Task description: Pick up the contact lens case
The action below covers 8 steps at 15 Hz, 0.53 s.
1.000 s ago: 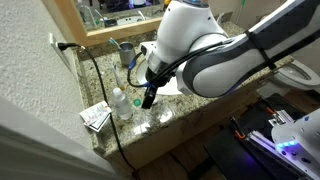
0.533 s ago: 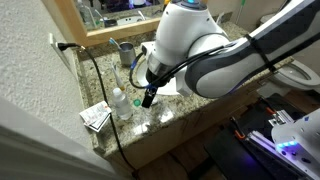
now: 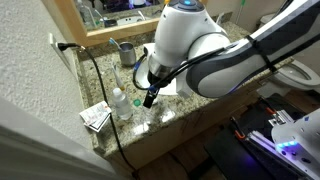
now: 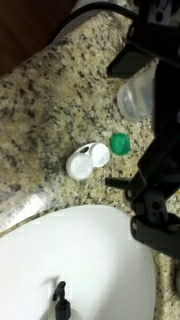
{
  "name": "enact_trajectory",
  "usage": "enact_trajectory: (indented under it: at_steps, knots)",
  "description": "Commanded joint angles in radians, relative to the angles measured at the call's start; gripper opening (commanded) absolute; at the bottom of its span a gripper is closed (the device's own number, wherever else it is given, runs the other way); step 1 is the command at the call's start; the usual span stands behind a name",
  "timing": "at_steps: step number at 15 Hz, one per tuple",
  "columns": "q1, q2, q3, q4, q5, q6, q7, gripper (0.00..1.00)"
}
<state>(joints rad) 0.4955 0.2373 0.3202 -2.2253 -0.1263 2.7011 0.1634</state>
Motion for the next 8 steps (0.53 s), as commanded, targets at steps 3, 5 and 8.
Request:
enact_trajectory:
  at_steps: [3,5,8]
  knots:
    - [0.025,-0.009,-0.033,-0.007,-0.074,0.021,0.162,1.0]
    - [0.039,-0.014,-0.046,-0.002,-0.105,-0.015,0.244,1.0]
    - [0.041,-0.005,-0.031,0.003,-0.054,-0.021,0.344,1.0]
